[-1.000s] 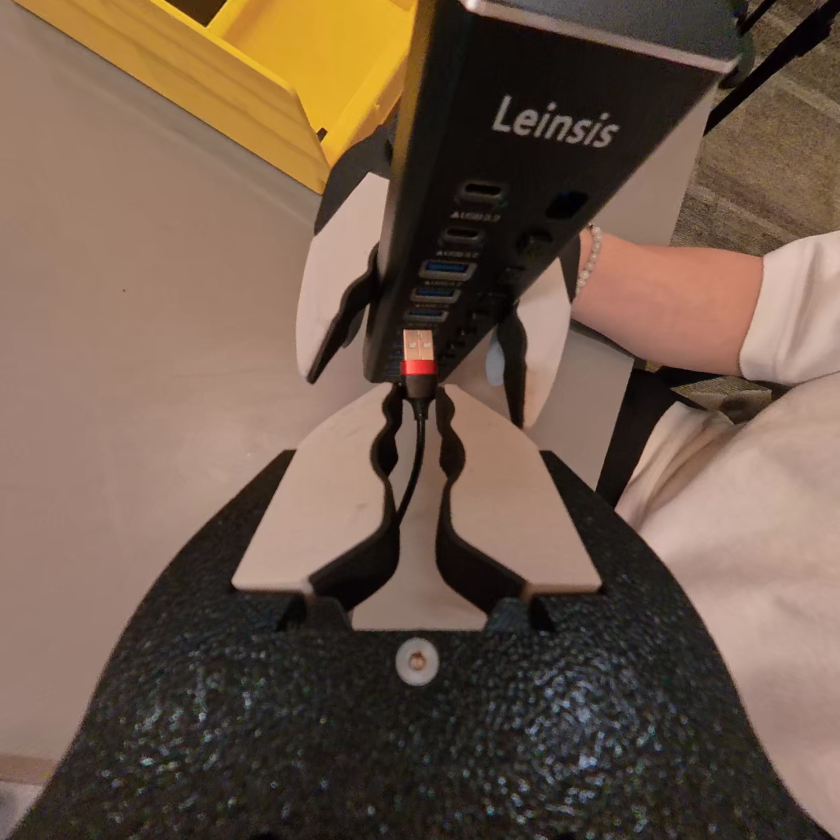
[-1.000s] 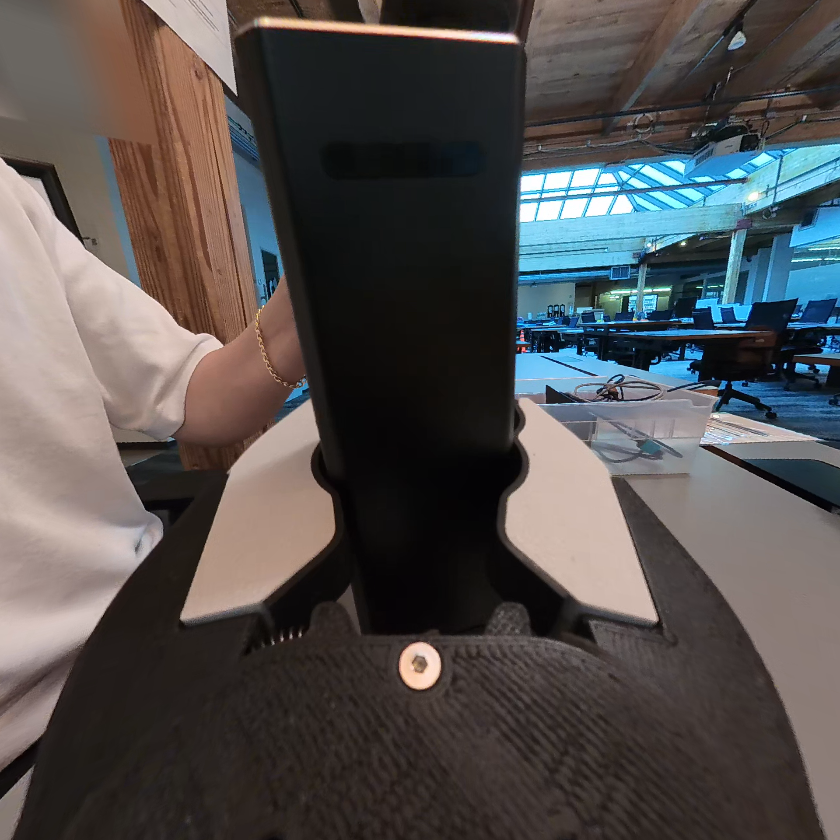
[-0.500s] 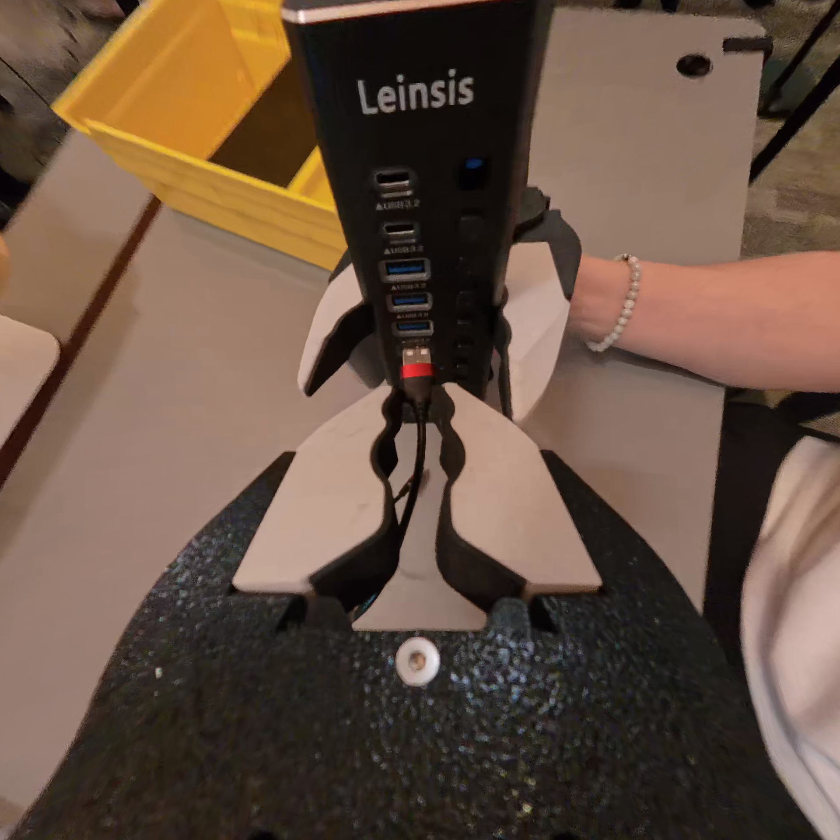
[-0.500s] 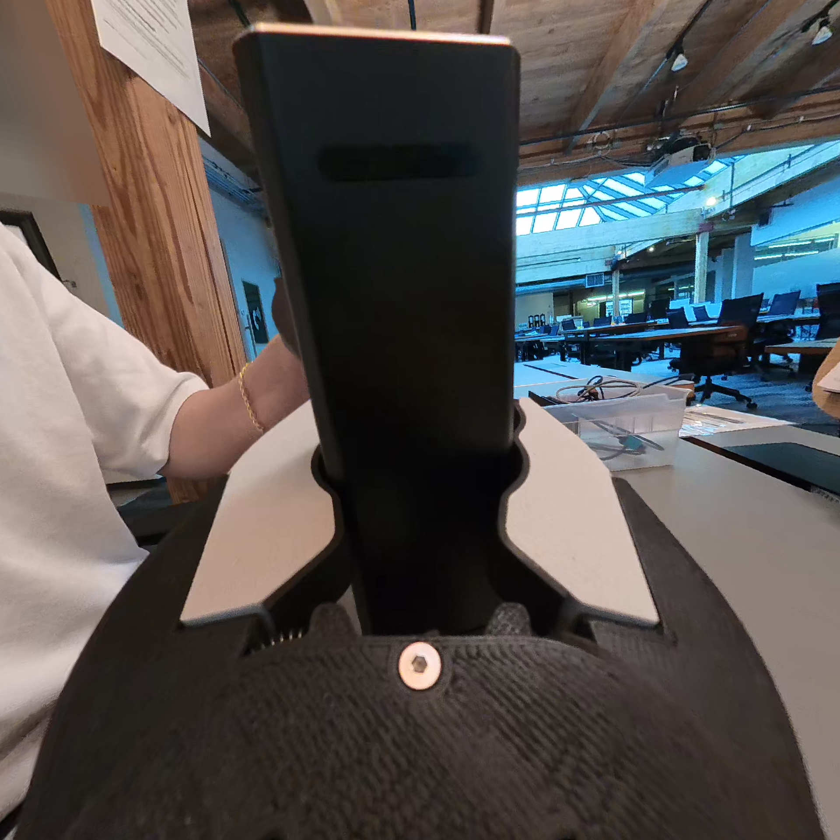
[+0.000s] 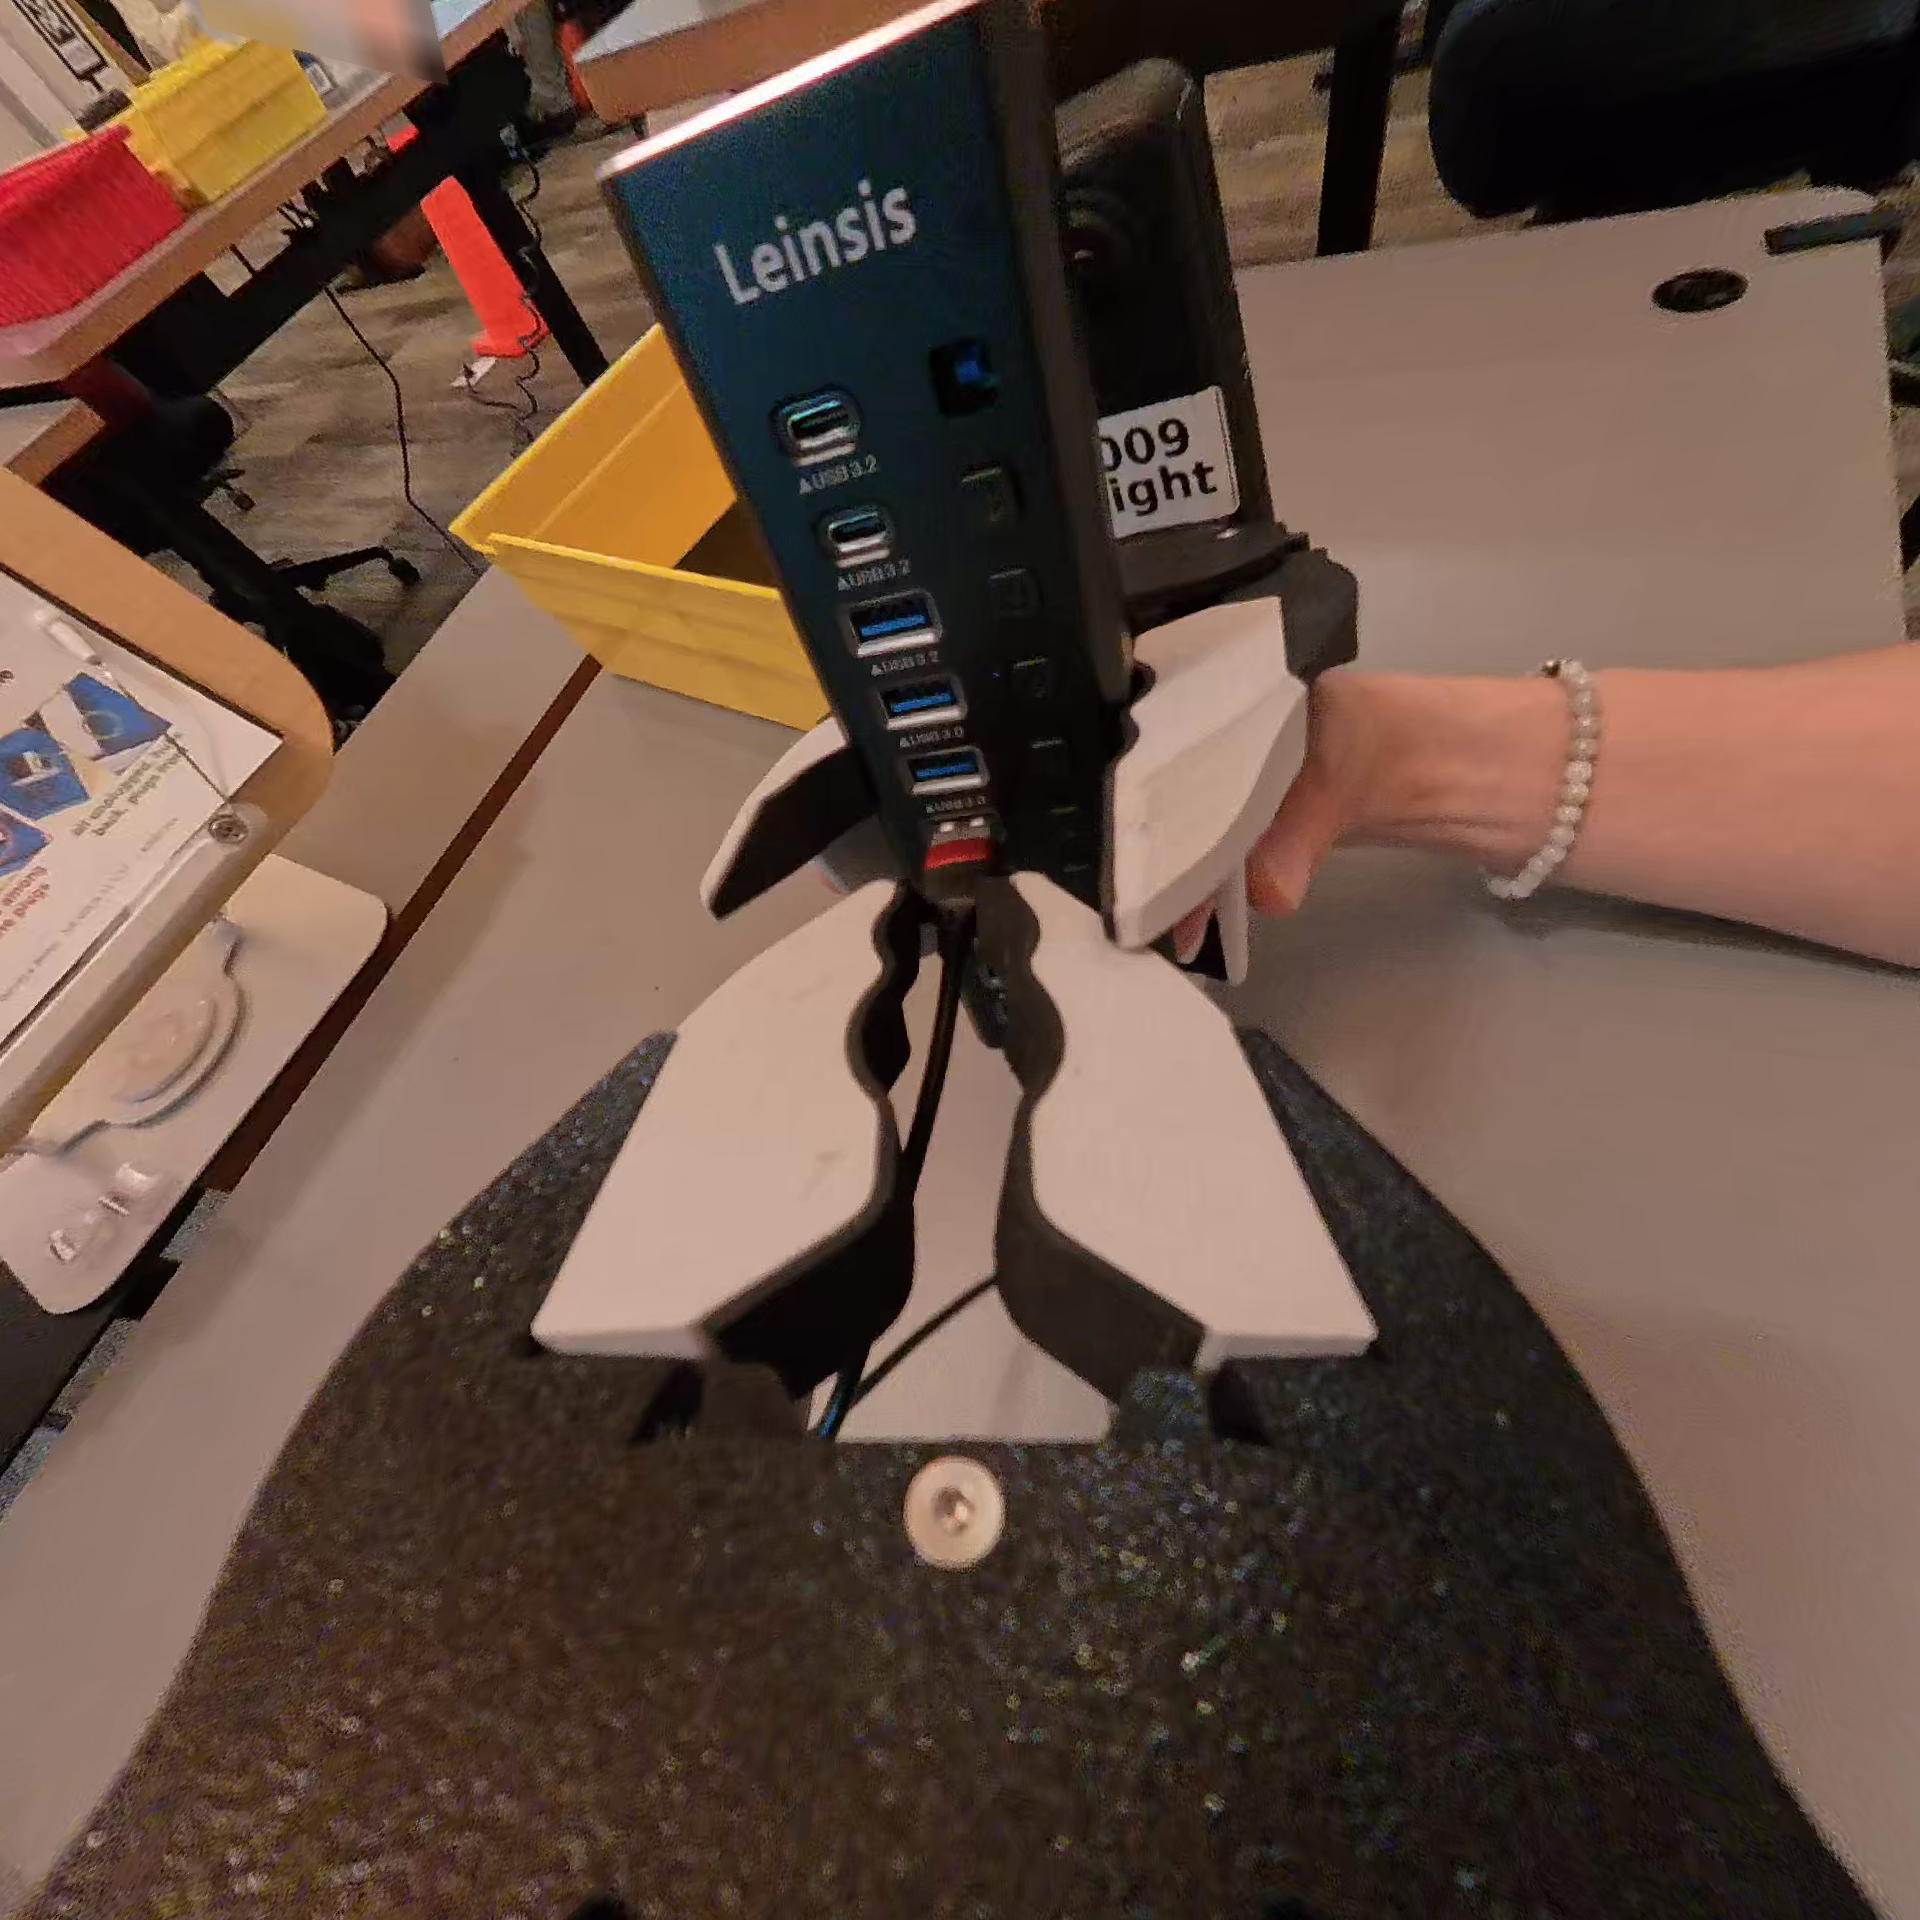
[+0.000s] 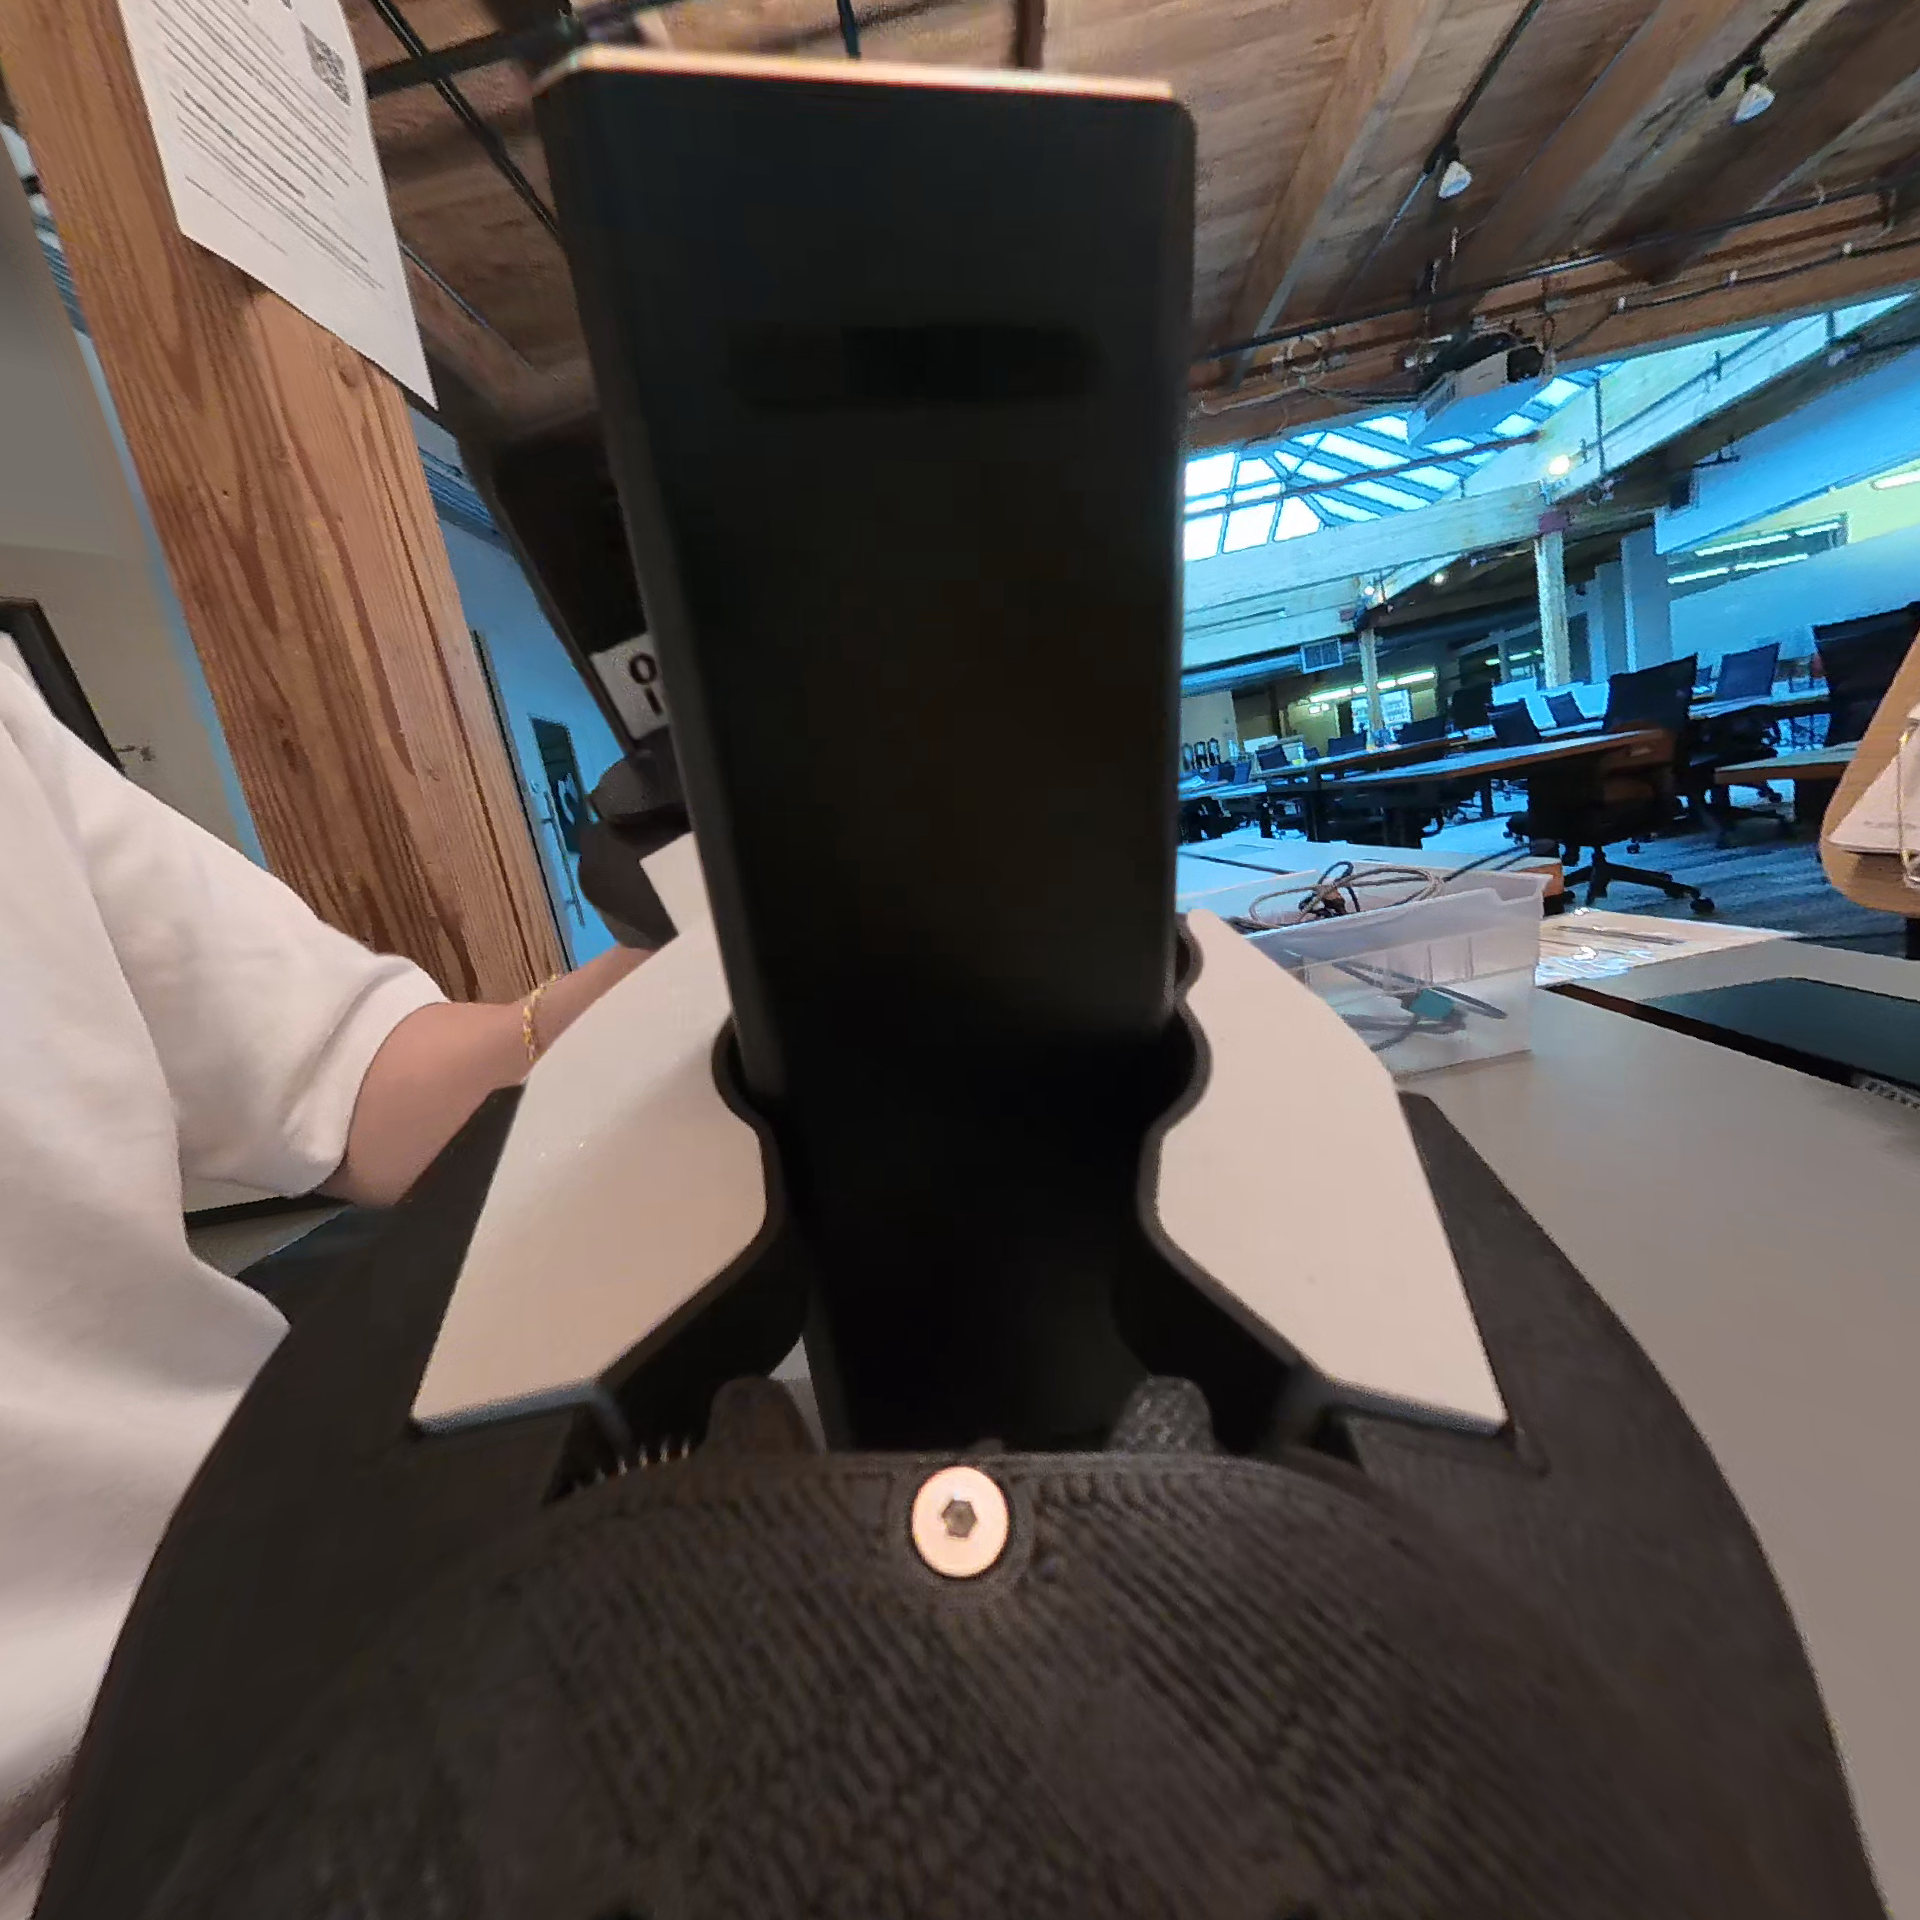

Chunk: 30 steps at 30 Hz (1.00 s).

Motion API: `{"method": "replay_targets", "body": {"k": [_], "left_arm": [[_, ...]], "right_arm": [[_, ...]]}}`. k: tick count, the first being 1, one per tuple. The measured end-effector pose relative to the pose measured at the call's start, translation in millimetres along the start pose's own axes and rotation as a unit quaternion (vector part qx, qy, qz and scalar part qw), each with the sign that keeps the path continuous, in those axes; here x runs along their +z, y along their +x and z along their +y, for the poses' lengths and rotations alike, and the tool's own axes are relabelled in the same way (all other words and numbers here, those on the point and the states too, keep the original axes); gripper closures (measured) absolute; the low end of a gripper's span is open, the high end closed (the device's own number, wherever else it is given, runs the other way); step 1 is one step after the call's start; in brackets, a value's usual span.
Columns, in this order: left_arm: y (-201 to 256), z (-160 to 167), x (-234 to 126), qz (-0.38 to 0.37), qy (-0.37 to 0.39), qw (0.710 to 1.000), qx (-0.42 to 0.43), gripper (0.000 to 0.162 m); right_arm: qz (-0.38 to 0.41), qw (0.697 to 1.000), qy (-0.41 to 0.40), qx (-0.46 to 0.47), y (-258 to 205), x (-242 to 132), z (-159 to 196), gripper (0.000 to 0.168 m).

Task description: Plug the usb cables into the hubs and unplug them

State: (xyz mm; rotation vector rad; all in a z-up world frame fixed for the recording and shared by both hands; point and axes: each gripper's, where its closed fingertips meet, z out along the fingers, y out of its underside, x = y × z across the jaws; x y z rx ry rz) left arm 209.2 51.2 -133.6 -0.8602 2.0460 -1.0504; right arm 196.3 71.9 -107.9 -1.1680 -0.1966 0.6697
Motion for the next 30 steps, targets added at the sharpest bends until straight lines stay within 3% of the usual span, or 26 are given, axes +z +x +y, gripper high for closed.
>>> {"method": "replay_targets", "body": {"k": [11, 15, 18, 22, 25, 28, 30], "left_arm": [[0.0, 4.4, 3.4, 0.016, 0.028, 0.999, -0.043, 0.148], [0.0, 4.9, 3.0, 0.000, 0.024, 0.999, -0.022, 0.147], [-9.8, 2.9, -10.1, -0.027, 0.017, 0.999, -0.019, 0.123], [-38.6, -3.9, -58.2, -0.048, 0.042, 0.997, -0.054, 0.120], [-98.2, 20.5, -108.6, -0.137, -0.004, 0.987, -0.087, 0.121], [-177.1, 66.1, -171.9, -0.256, -0.068, 0.948, -0.177, 0.122], [-219.2, 98.4, -206.2, -0.287, -0.102, 0.914, -0.267, 0.122]], "right_arm": [[0.003, 1.000, -0.013, -0.018, -1.3, 3.3, 5.7, 0.093], [0.000, 0.999, -0.021, -0.041, -1.7, 0.3, 5.5, 0.092], [0.025, 0.998, -0.021, -0.050, 6.1, -9.0, 0.7, 0.092], [0.048, 0.998, -0.012, -0.050, 14.4, -22.7, -8.1, 0.093], [0.054, 0.997, -0.014, -0.053, 16.4, -26.7, -8.9, 0.093], [0.057, 0.997, -0.019, -0.055, 17.2, -26.6, -7.2, 0.092], [0.053, 0.997, -0.025, -0.055, 16.2, -24.9, -4.6, 0.092]]}}
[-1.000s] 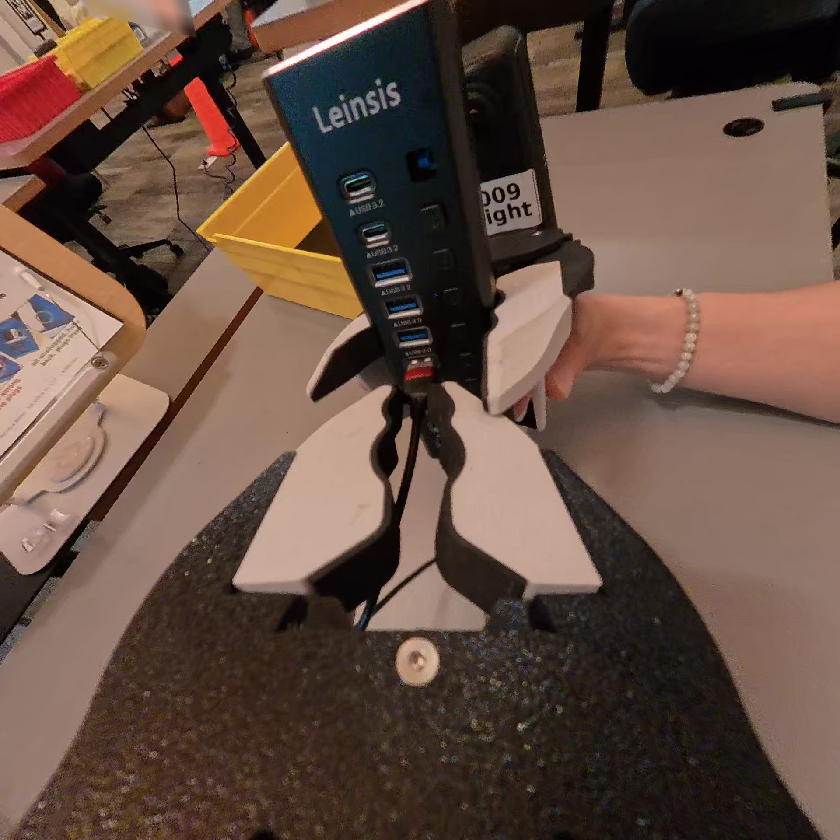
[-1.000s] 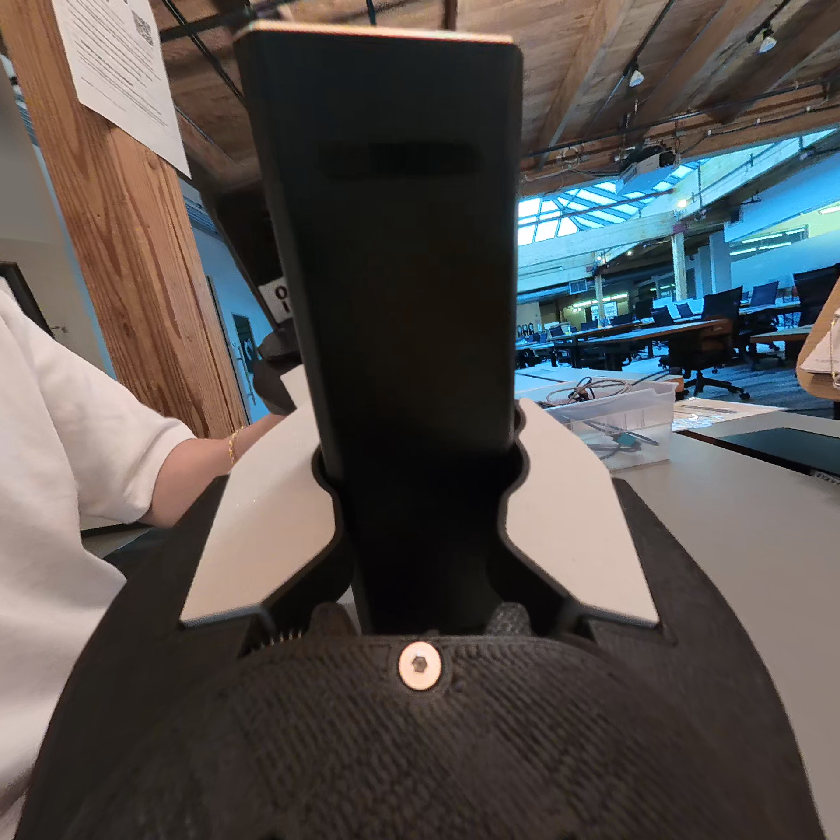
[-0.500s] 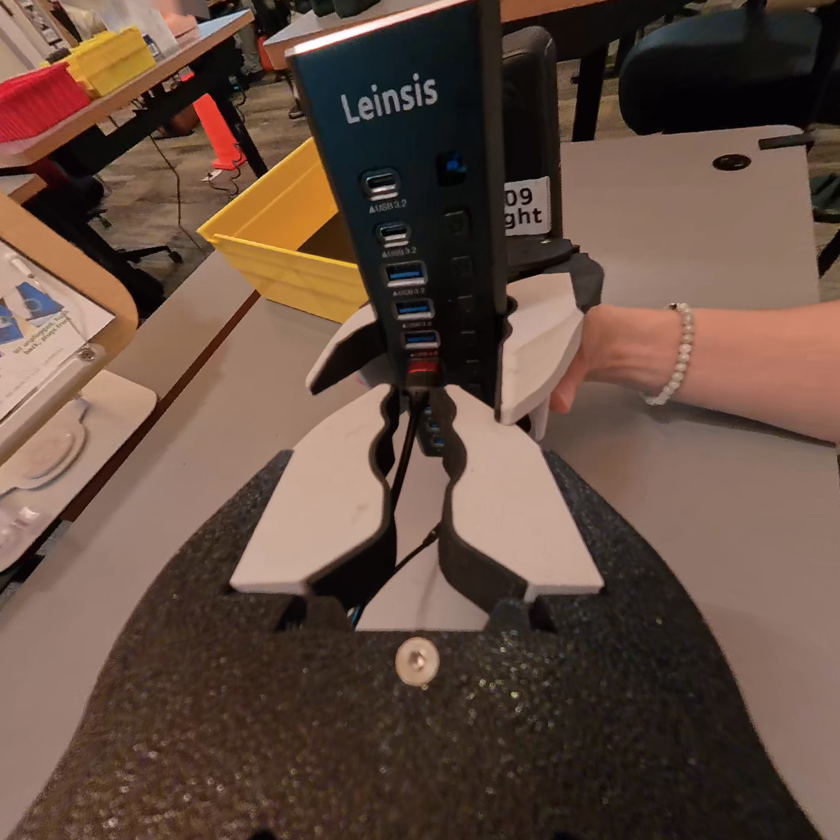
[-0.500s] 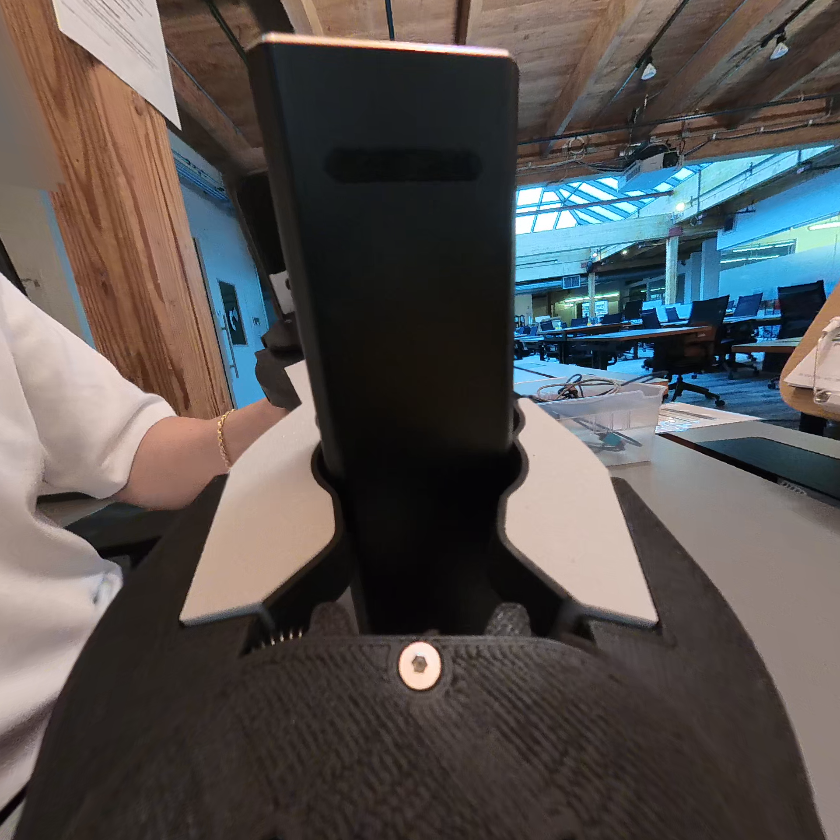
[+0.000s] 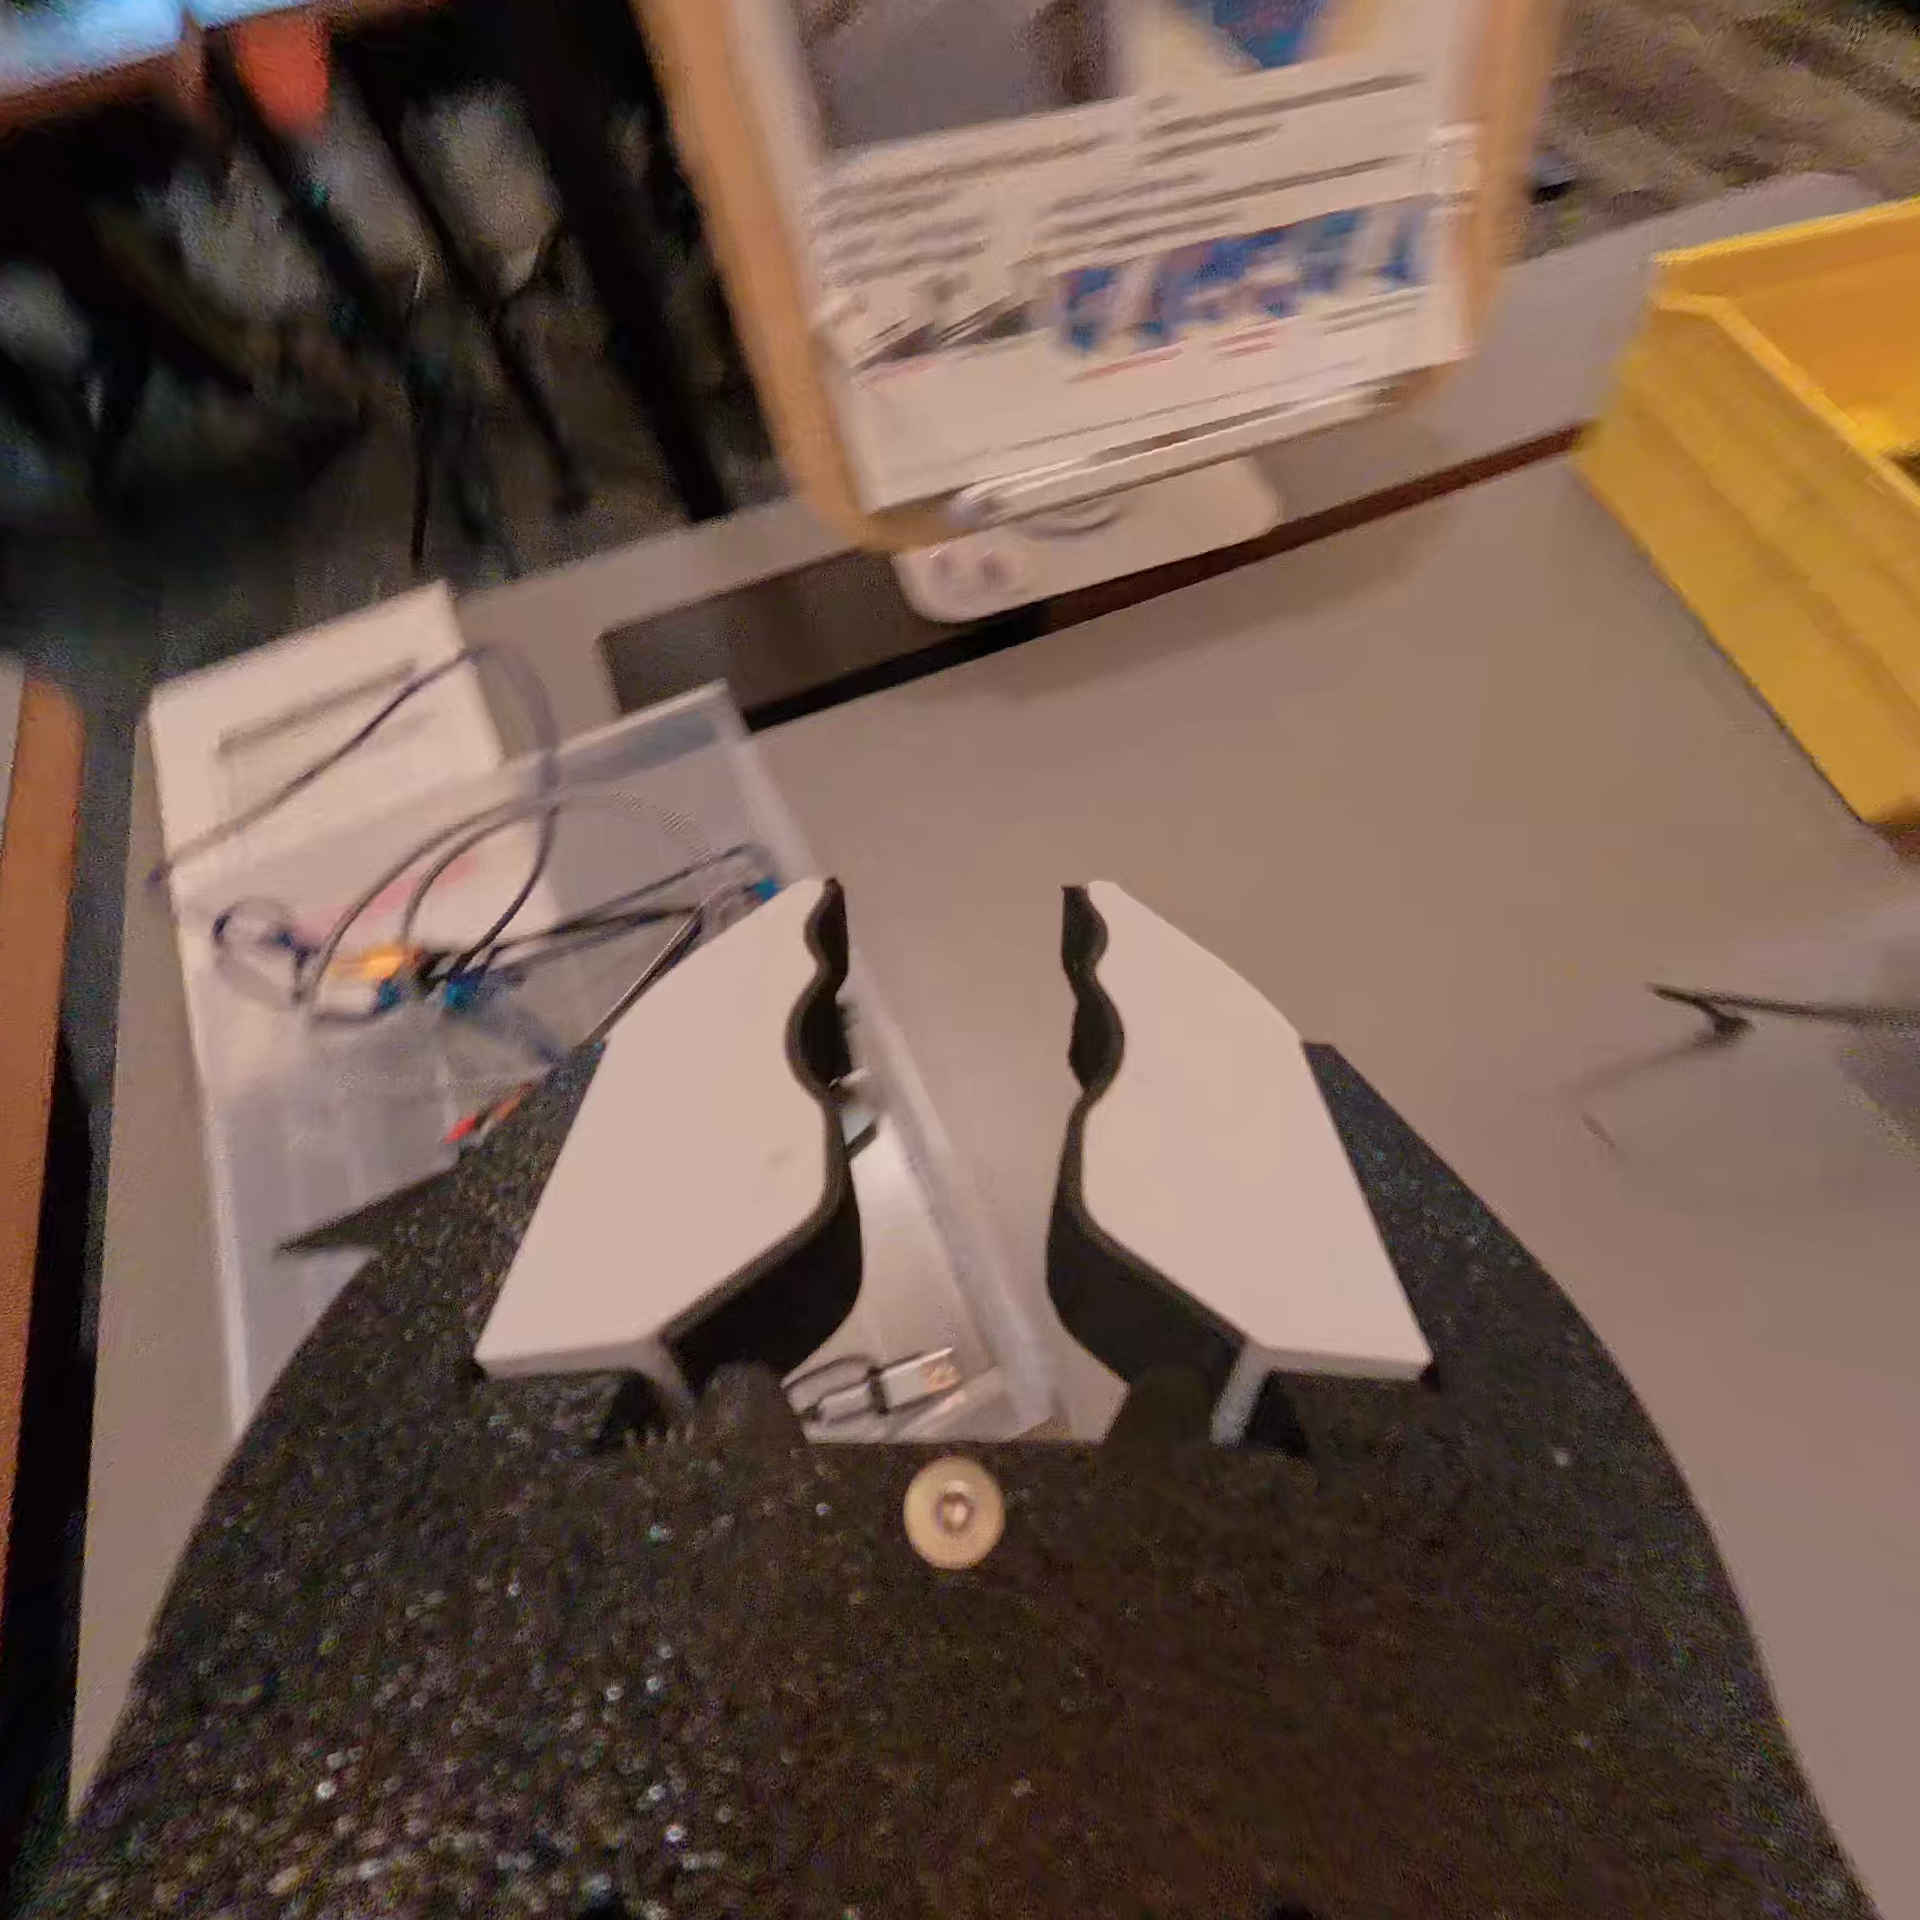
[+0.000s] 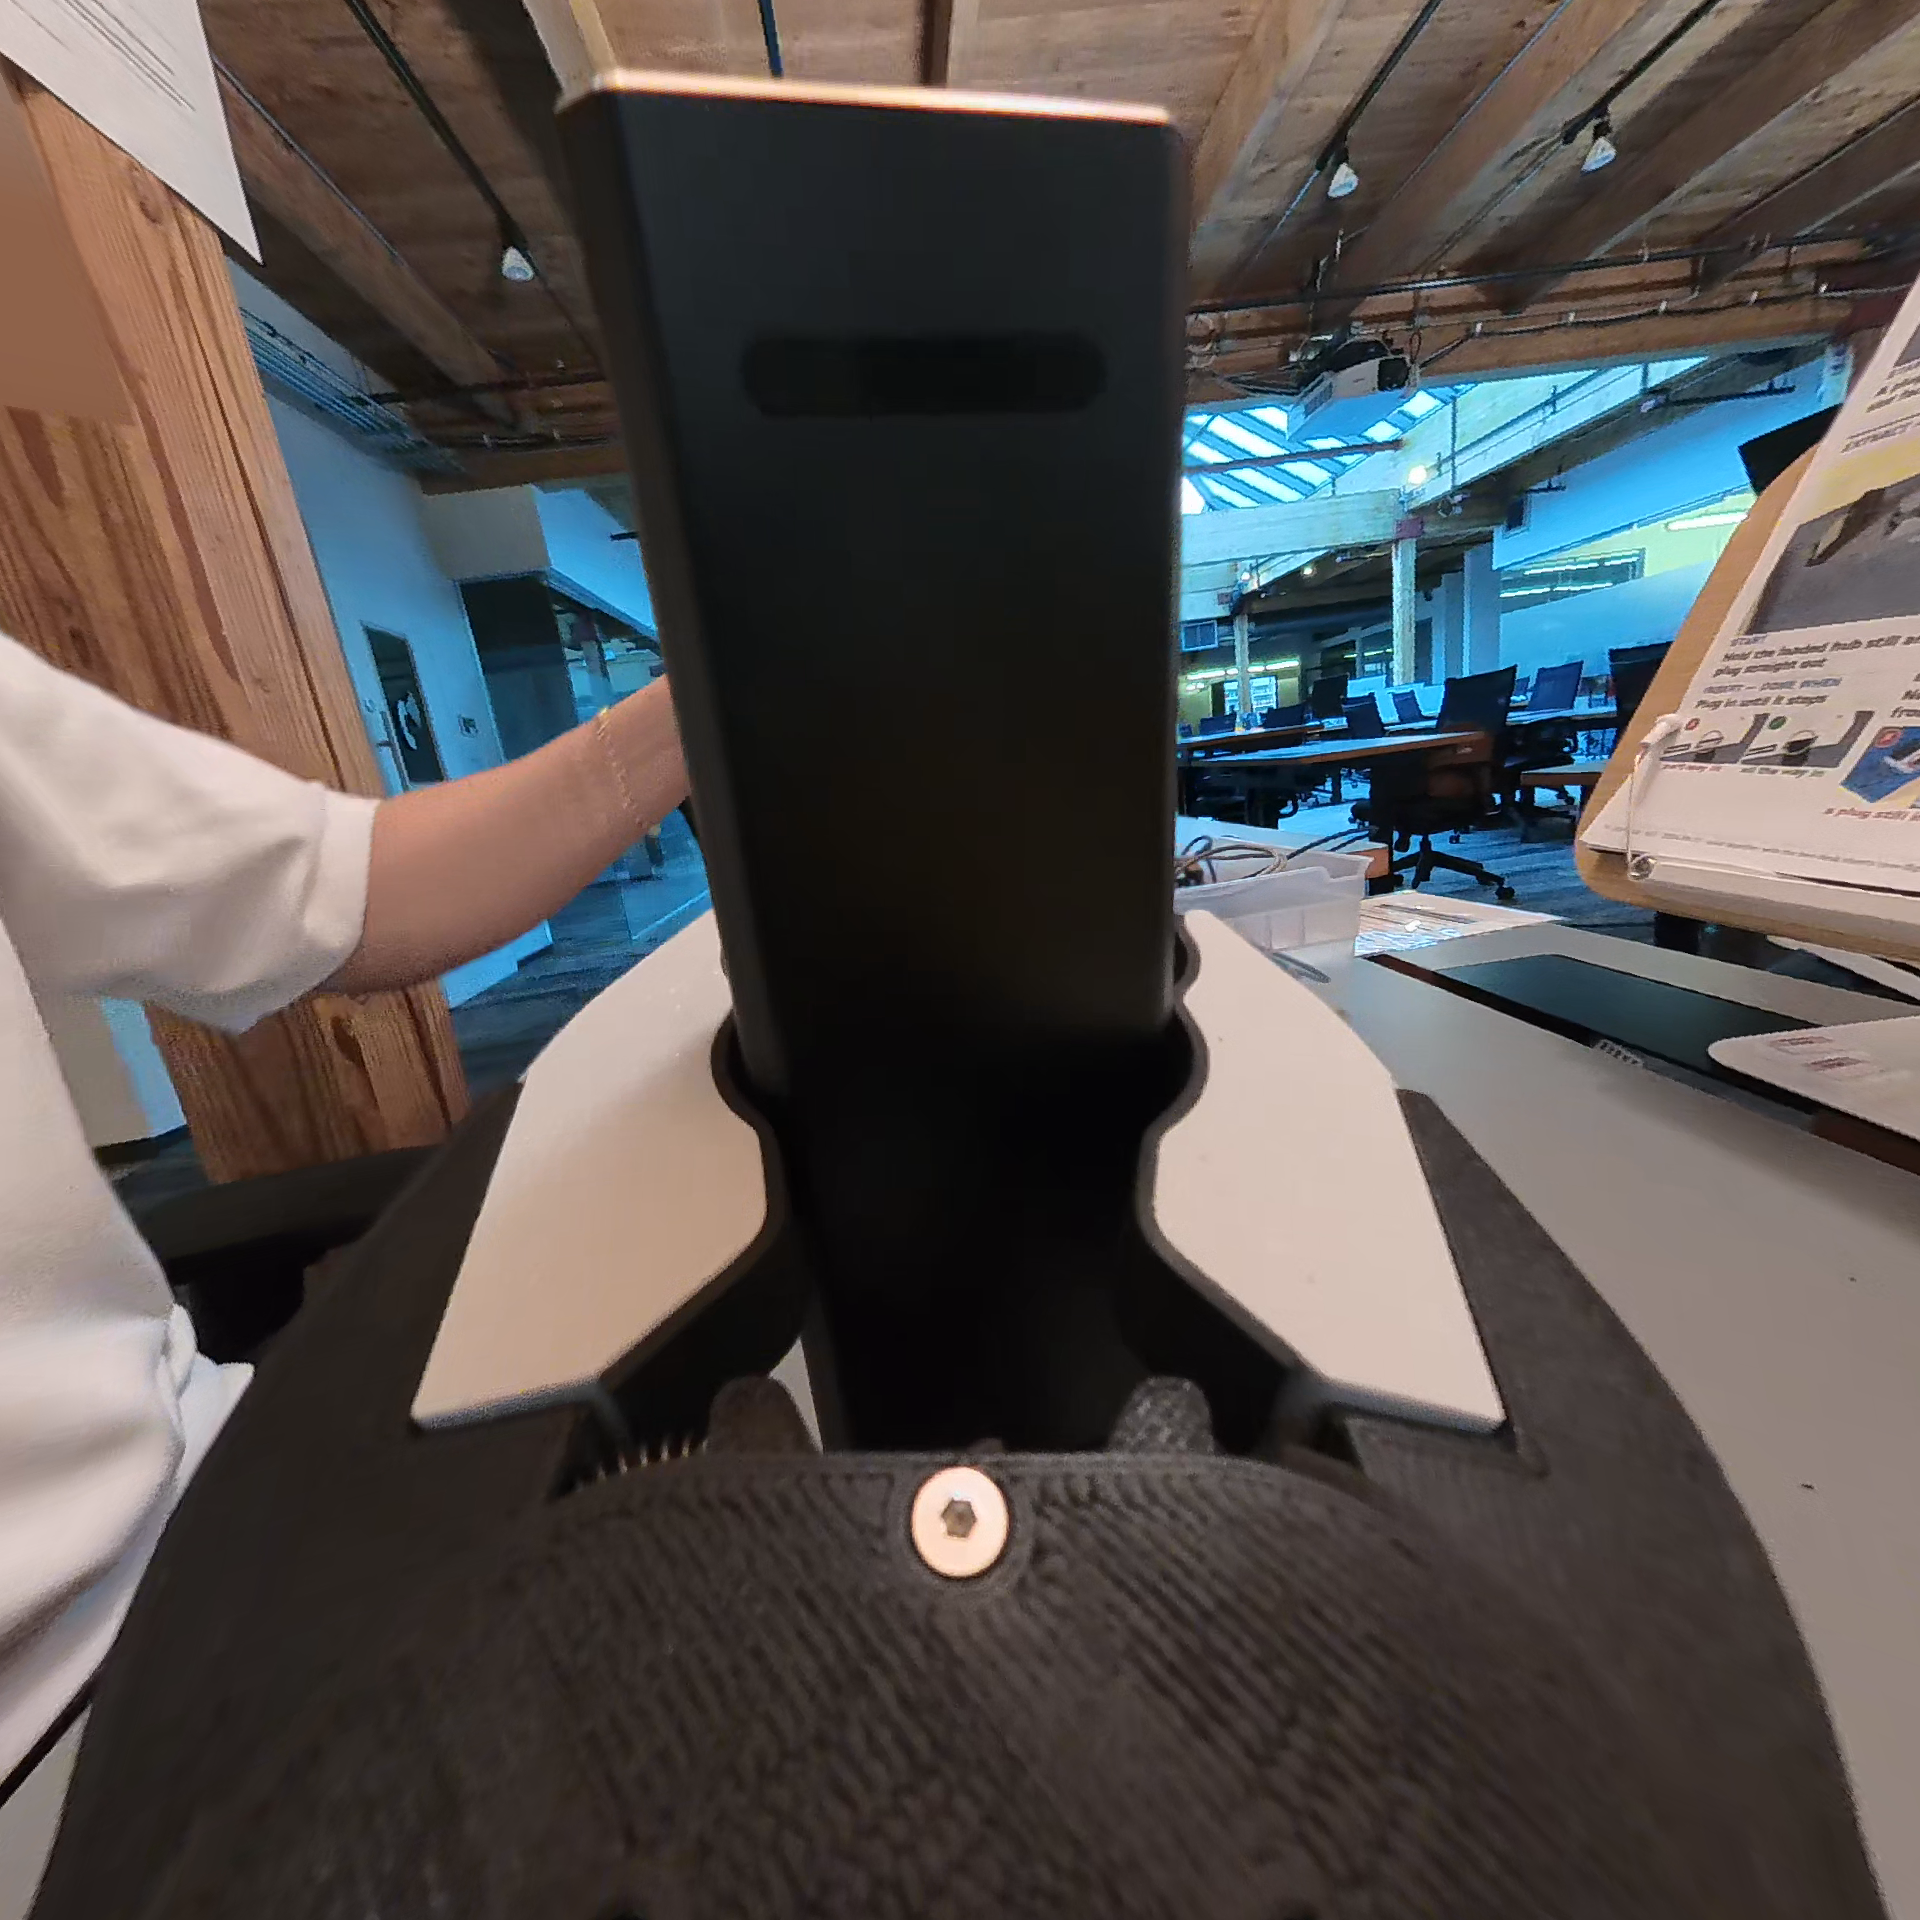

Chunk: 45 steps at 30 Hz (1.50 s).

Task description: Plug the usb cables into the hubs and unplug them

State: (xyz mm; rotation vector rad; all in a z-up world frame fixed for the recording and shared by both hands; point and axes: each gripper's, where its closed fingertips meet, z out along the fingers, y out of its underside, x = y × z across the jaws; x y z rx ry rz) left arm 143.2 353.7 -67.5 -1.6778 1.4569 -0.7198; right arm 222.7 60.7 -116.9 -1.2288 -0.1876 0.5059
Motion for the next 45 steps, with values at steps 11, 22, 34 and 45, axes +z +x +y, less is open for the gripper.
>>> {"method": "replay_targets", "body": {"k": [11, 22, 34, 45], "left_arm": [[-125.6, 64.6, 105.4, 0.008, -0.209, 0.883, -0.419, 0.115], [-151.1, 105.2, 141.4, -0.068, -0.259, 0.802, -0.534, 0.125], [-164.7, 115.3, 153.0, -0.106, -0.246, 0.784, -0.559, 0.151], [-167.3, 74.6, 123.1, -0.028, -0.242, 0.836, -0.492, 0.159]], "right_arm": [[-0.005, 0.999, -0.038, -0.004, -0.8, 6.7, 16.4, 0.093], [-0.013, 0.999, -0.037, -0.001, -1.9, 3.9, 14.5, 0.092], [-0.018, 0.999, -0.039, -0.003, -4.0, 2.0, 13.9, 0.093], [-0.021, 0.999, -0.041, -0.006, -5.0, 1.4, 13.1, 0.093]]}}
